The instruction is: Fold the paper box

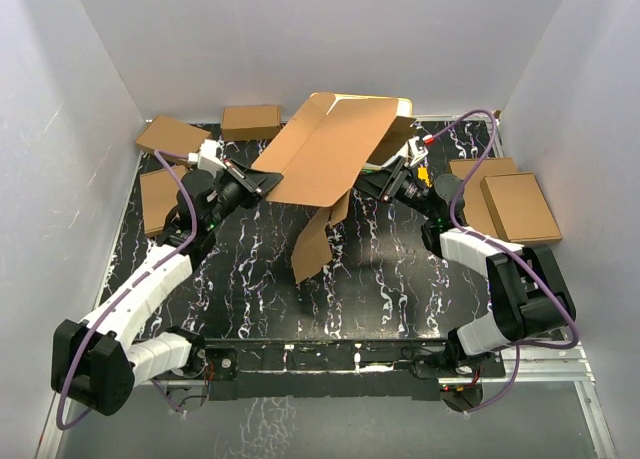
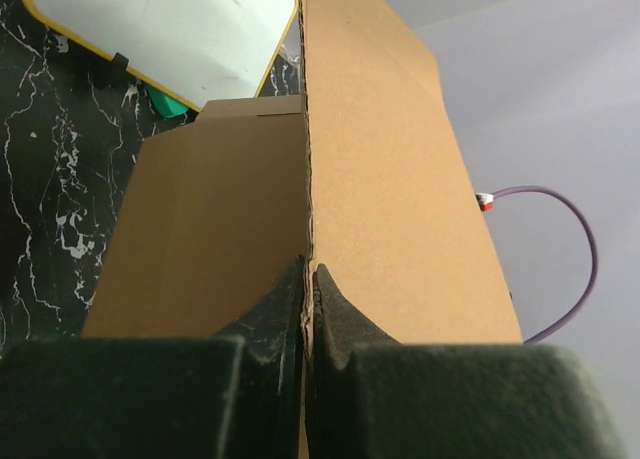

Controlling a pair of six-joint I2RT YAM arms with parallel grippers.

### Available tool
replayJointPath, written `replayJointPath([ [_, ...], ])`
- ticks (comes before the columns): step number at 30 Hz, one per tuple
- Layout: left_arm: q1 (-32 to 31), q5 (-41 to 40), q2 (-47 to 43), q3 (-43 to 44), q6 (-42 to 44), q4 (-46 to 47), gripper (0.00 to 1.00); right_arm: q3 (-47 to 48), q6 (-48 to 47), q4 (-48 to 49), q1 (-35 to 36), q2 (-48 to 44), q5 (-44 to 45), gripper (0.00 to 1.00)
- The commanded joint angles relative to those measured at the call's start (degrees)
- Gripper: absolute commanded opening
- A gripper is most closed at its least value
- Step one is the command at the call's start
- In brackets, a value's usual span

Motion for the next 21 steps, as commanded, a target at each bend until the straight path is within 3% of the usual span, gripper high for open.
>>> replayJointPath([
  [1,-1.9,5.7,-0.6,2.3,2.3,-0.6,0.0,3.2,-9.7,2.9,0.6,-3.0,-2.5,0.48],
  [5,-1.8,5.6,-1.7,7.2,3.5,-1.7,0.0,7.0,-26.2,-12.9,-0.3,-5.0,-8.2,0.49],
  [10,-1.7,7.0,-2.9,11.8,2.0,-1.5,0.0,16.8,-60.5,-46.2,-1.8,-10.0,-16.8,0.58],
  [12,-1.7,7.8,-3.4,12.5,0.2,0.4,0.0,18.0,-69.5,-55.3,-3.5,-12.2,-20.0,0.6],
  [16,-1.7,10.0,-2.6,16.7,-1.6,2.8,0.0,16.3,-79.2,-64.6,-10.6,-17.4,-29.7,0.65],
  [21,-1.7,11.1,-1.1,24.4,-1.3,3.2,0.0,15.0,-89.0,-75.4,-19.9,-21.6,-28.4,0.7],
])
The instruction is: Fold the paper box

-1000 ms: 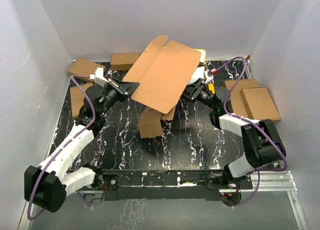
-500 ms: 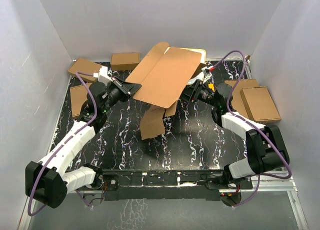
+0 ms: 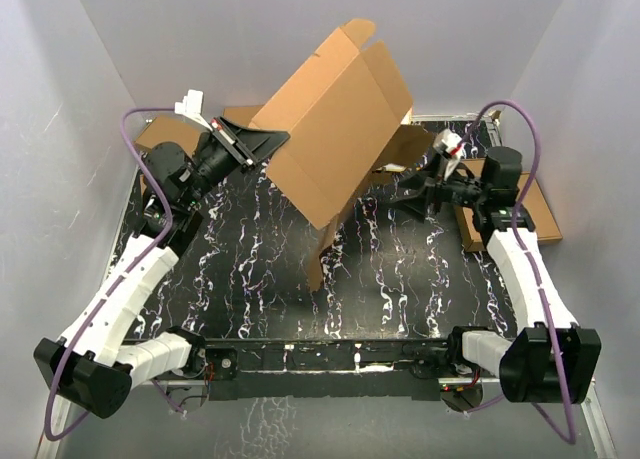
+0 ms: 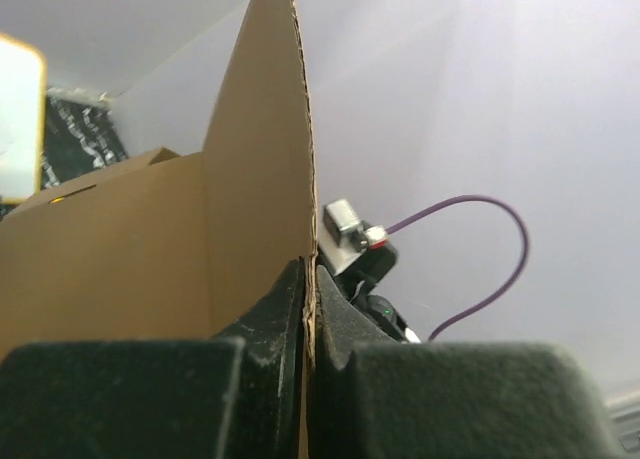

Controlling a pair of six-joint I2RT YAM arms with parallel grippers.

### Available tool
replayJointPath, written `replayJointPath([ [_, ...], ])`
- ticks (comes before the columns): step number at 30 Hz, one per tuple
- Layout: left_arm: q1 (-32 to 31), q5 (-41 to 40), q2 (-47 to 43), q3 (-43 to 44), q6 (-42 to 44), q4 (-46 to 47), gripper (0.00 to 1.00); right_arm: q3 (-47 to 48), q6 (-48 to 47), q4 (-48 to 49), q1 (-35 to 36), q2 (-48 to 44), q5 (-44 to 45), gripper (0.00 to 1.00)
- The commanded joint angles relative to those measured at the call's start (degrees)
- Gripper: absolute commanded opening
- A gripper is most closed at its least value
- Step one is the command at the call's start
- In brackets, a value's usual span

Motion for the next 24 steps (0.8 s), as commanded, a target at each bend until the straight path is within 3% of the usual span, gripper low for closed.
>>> replayJointPath([
  [1,-0.2,3.1,0.1,7.0,-1.6,4.8,0.0,-0.2,-15.1,-12.8,-7.2,-3.0,-2.6,0.7],
  [7,-0.2,3.6,-2.6,6.0,-4.7,7.9,0.0,-0.2,-13.9,-13.9,-15.0,-5.8,-3.6,0.73],
  [15,1.9,-1.0,-7.6,-2.0,3.8,-2.7,0.0,1.9,-13.0,-15.5,-16.6,-3.5,-1.2,0.81],
  [17,4.5,-0.1,-7.9,-6.4,3.5,-3.0,0.0,2.7,-14.2,-17.1,-16.6,-2.2,-1.2,0.83],
  [22,18.8,10.1,-5.9,-17.1,1.6,3.1,0.0,3.6,-15.6,-19.4,-16.6,1.5,-0.7,0.85],
  [24,21.7,14.5,-3.8,-19.8,2.7,7.6,0.0,3.8,-16.4,-19.8,-16.5,3.3,-0.7,0.86],
])
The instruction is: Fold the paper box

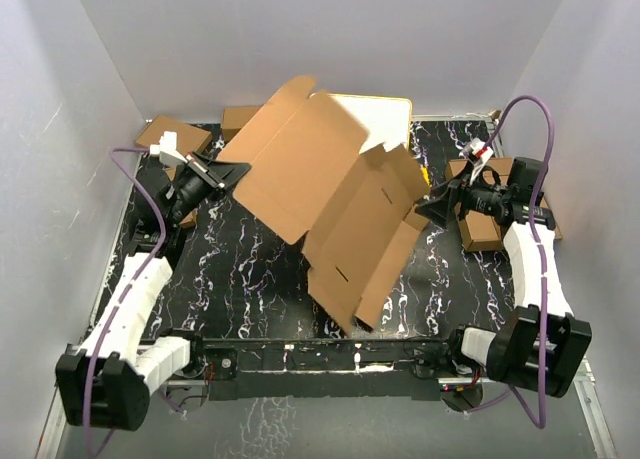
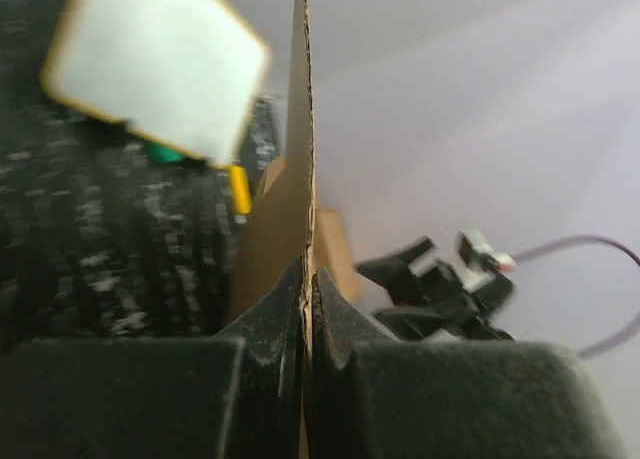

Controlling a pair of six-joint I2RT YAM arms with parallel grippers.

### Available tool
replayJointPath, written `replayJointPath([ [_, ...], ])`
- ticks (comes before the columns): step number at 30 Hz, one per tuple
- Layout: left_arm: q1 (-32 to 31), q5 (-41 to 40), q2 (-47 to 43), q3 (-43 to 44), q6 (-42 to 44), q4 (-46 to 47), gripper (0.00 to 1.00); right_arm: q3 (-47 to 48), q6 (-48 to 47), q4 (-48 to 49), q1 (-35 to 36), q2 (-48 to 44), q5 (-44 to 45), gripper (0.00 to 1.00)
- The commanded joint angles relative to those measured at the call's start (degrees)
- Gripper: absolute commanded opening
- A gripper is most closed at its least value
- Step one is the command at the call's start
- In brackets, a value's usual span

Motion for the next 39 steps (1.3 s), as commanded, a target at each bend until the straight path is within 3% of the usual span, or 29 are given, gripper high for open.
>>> replayJointPath([
  [1,7.3,10.3,3.6,-5.0,2.4,9.4,0.0,3.9,-4.2,-1.2,0.0,3.2,-0.2,0.88],
  [6,7.4,20.9,9.2,-5.4,17.2,18.8,0.0,9.1,-8.9,-3.8,3.9,8.3,2.2,0.99],
  [13,7.4,30.2,12.7,-2.8,31.6,25.3,0.0,15.3,-6.1,7.6,8.2,15.8,-3.5,0.99],
  [20,7.3,38.2,11.2,-1.3,41.8,24.2,0.0,27.4,1.5,15.2,13.1,25.8,-1.6,0.99],
  [28,6.2,41.7,11.8,-0.7,43.7,26.2,0.0,37.1,0.9,14.7,15.7,31.3,-2.3,1.0],
  [39,4.7,41.2,14.4,2.0,43.2,29.2,0.0,36.1,0.9,14.7,19.0,30.3,-2.3,1.0],
])
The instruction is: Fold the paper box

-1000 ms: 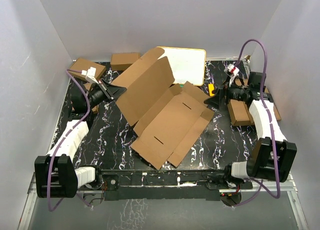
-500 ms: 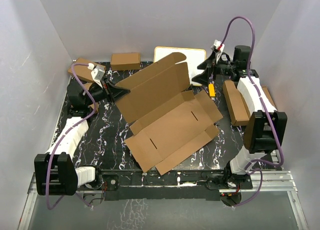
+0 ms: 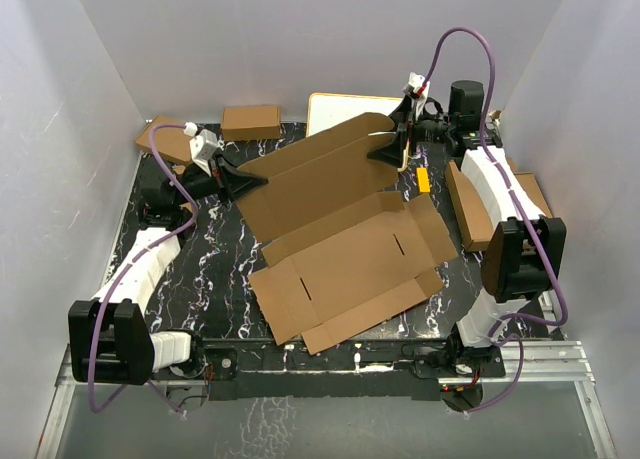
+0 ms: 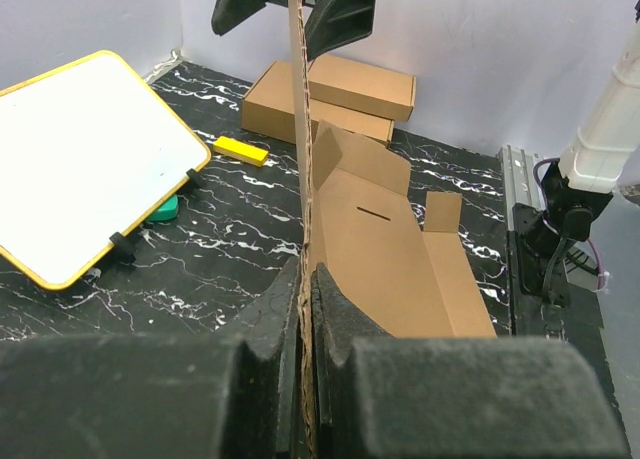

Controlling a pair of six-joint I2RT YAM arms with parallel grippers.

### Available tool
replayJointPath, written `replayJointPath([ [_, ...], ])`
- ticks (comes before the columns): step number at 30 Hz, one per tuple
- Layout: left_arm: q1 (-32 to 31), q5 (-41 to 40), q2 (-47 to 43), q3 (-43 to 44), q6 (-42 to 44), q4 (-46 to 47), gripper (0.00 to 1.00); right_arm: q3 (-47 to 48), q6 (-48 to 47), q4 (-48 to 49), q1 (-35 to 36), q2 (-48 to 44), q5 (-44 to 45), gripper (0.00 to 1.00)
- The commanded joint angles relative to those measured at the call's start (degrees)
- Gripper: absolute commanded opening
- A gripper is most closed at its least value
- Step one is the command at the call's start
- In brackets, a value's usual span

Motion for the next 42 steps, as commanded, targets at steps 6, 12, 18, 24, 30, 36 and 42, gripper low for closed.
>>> replayJointPath([
  [6,-0.2,1.3,-0.4,3.7,3.2,0.2,0.0,2.7,-0.8,3.5,-1.1,-2.2,-1.6,1.0],
  [12,-0.2,1.6,-1.6,3.6,6.8,-5.0,0.0,2.0,-0.8,3.5,-2.2,-3.1,-1.6,1.0],
  [18,-0.2,0.8,-1.1,3.4,4.0,-1.9,0.0,0.1,-0.8,3.5,-3.6,-4.2,-1.6,1.0],
  [24,0.2,-1.4,-1.3,3.6,3.2,-3.3,0.0,-0.9,-0.8,3.5,-4.5,-5.4,-1.6,1.0],
  [30,0.5,-2.8,-2.3,2.5,1.0,-1.9,0.0,-4.1,-0.8,3.5,-4.9,-9.2,-1.6,1.0],
  [36,0.8,-4.6,-3.4,1.6,0.3,-2.5,0.0,-3.6,-0.8,3.5,-6.2,-11.2,-1.6,1.0],
  [42,0.8,-5.4,-3.3,0.6,-3.5,1.2,0.0,-6.6,-0.8,3.5,-8.3,-15.1,-1.6,1.0],
])
